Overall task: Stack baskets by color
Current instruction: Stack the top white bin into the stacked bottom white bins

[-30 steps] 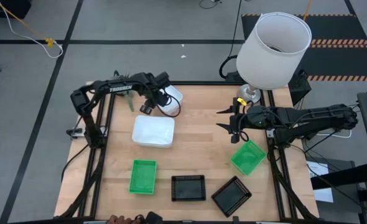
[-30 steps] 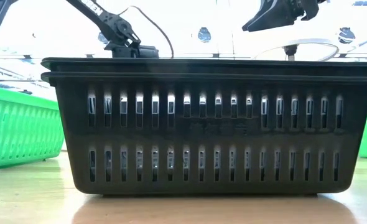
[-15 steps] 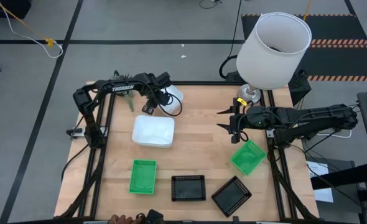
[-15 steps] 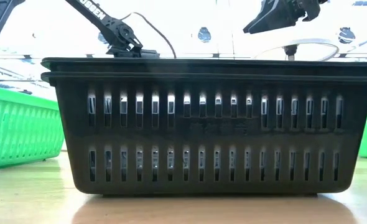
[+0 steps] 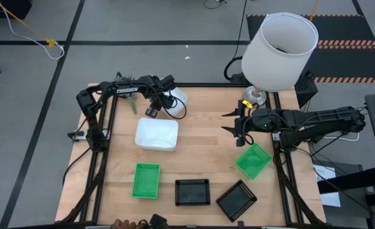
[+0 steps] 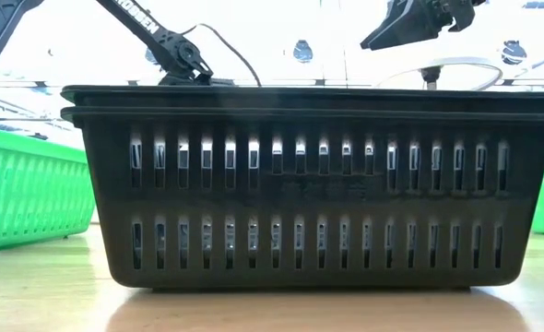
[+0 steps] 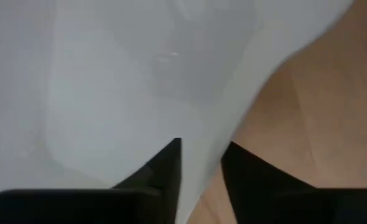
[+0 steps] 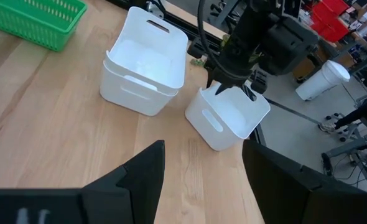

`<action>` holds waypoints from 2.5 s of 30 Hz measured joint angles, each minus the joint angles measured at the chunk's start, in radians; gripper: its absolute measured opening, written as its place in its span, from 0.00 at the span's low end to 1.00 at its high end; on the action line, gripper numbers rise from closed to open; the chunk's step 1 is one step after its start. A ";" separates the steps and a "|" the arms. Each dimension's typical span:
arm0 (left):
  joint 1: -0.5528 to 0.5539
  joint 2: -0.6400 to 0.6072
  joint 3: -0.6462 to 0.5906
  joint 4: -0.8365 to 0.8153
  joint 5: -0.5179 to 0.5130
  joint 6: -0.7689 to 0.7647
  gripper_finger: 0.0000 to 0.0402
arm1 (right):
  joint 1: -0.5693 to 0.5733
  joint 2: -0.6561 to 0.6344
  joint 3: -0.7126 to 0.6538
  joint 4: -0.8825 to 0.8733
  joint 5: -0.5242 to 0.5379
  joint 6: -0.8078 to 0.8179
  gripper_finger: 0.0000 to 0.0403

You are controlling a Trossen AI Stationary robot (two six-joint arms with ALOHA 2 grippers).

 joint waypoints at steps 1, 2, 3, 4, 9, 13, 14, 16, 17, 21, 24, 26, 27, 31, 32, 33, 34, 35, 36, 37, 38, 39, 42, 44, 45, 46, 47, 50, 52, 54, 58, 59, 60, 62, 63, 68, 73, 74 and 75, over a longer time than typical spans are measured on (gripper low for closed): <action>0.000 0.001 0.000 -0.004 0.000 0.001 0.22 | 0.000 0.000 0.000 0.000 0.000 0.000 0.52; 0.000 0.002 0.000 -0.005 0.000 0.002 0.18 | 0.000 0.000 0.000 0.000 0.000 0.000 0.52; 0.000 0.002 0.000 -0.006 0.001 0.002 0.13 | 0.000 0.000 0.000 0.000 0.000 0.000 0.52; 0.000 0.002 0.000 -0.008 0.004 0.005 0.09 | 0.000 0.000 0.000 0.000 0.000 0.000 0.52; -0.006 0.002 0.000 -0.004 -0.005 -0.009 0.03 | 0.000 0.000 0.000 0.000 0.000 0.000 0.52; -0.024 -0.012 0.000 -0.010 -0.067 -0.042 0.02 | 0.000 0.000 0.000 0.000 0.000 0.000 0.52; -0.029 -0.020 0.000 -0.013 -0.077 -0.053 0.01 | 0.000 0.000 0.000 0.000 0.000 0.000 0.52; -0.040 -0.041 0.000 -0.013 -0.096 -0.068 0.02 | 0.000 0.000 0.000 0.000 0.000 0.000 0.52; -0.044 -0.053 -0.001 -0.011 -0.112 -0.074 0.02 | 0.000 0.000 0.000 0.000 0.000 0.000 0.52; -0.074 -0.118 0.000 -0.012 -0.188 -0.092 0.01 | 0.000 0.000 0.000 0.000 0.000 0.003 0.52; -0.093 -0.171 0.000 -0.014 -0.216 -0.114 0.02 | 0.000 0.000 0.000 0.001 0.000 0.007 0.52; -0.103 -0.214 0.000 -0.032 -0.219 -0.151 0.02 | 0.000 0.000 0.000 0.001 0.000 0.007 0.52; -0.112 -0.234 0.000 -0.035 -0.224 -0.175 0.01 | 0.000 0.000 0.000 0.001 0.000 0.007 0.52; -0.154 -0.315 0.000 -0.092 -0.257 -0.286 0.02 | 0.002 0.000 0.000 0.001 0.000 0.009 0.52; -0.168 -0.336 0.000 -0.107 -0.266 -0.314 0.02 | 0.002 0.000 0.000 0.001 0.000 0.011 0.52; -0.182 -0.357 0.000 -0.124 -0.270 -0.339 0.02 | 0.002 0.000 0.000 0.001 0.000 0.011 0.52; -0.199 -0.374 0.000 -0.145 -0.273 -0.362 0.02 | 0.002 0.000 0.000 0.001 0.000 0.011 0.52; -0.219 -0.390 0.000 -0.163 -0.275 -0.388 0.01 | 0.002 0.000 0.000 0.003 0.000 0.011 0.52; -0.239 -0.406 0.000 -0.180 -0.282 -0.417 0.01 | 0.002 0.000 0.000 0.005 0.000 0.013 0.52; -0.259 -0.422 0.000 -0.200 -0.289 -0.446 0.01 | 0.002 0.000 0.000 0.005 0.000 0.015 0.52; -0.282 -0.434 0.000 -0.224 -0.295 -0.474 0.01 | 0.002 0.000 0.000 0.005 0.000 0.020 0.52; -0.309 -0.444 0.001 -0.248 -0.303 -0.503 0.02 | 0.002 0.000 0.000 0.007 0.000 0.027 0.52; -0.387 -0.464 0.007 -0.325 -0.322 -0.605 0.01 | 0.002 0.000 0.000 0.008 0.000 0.034 0.52; -0.445 -0.468 0.021 -0.381 -0.324 -0.677 0.01 | 0.002 0.000 0.000 0.008 0.000 0.053 0.52; -0.474 -0.469 0.028 -0.398 -0.328 -0.716 0.01 | 0.002 0.000 0.000 0.008 0.000 0.065 0.52; -0.503 -0.468 0.032 -0.421 -0.333 -0.754 0.01 | 0.002 0.000 0.000 0.009 0.000 0.076 0.52; -0.533 -0.467 0.036 -0.444 -0.334 -0.788 0.02 | 0.002 0.000 0.000 0.014 0.000 0.086 0.52; -0.628 -0.467 0.054 -0.487 -0.333 -0.884 0.01 | 0.002 0.000 0.000 0.015 0.000 0.137 0.52; -0.688 -0.467 0.061 -0.498 -0.334 -0.930 0.01 | 0.002 0.000 0.000 0.015 0.000 0.178 0.52; -0.748 -0.467 0.068 -0.498 -0.333 -0.984 0.02 | 0.002 0.000 0.000 0.014 -0.002 0.218 0.52; -0.858 -0.467 0.082 -0.496 -0.330 -1.086 0.01 | 0.008 0.000 0.000 -0.009 -0.003 0.285 0.52; -0.882 -0.466 0.082 -0.494 -0.322 -1.106 0.01 | 0.013 0.000 0.000 -0.011 -0.003 0.295 0.52; -0.904 -0.466 0.082 -0.490 -0.319 -1.127 0.01 | 0.018 0.000 0.000 -0.013 -0.003 0.302 0.52; -0.942 -0.465 0.082 -0.474 -0.319 -1.169 0.02 | 0.034 0.000 0.000 -0.015 -0.003 0.305 0.52; -0.960 -0.465 0.082 -0.467 -0.319 -1.189 0.02 | 0.041 0.000 0.000 -0.015 -0.003 0.304 0.52; -1.020 -0.465 0.082 -0.461 -0.318 -1.259 0.01 | 0.066 0.000 0.000 -0.014 -0.003 0.296 0.52; -1.021 -0.465 0.082 -0.435 -0.322 -1.285 0.02 | 0.068 0.000 0.000 -0.002 -0.002 0.271 0.52; -1.019 -0.465 0.082 -0.426 -0.322 -1.280 0.02 | 0.068 0.000 0.000 0.002 -0.002 0.270 0.52; -1.014 -0.465 0.082 -0.416 -0.321 -1.277 0.01 | 0.068 0.000 0.000 0.007 -0.002 0.267 0.52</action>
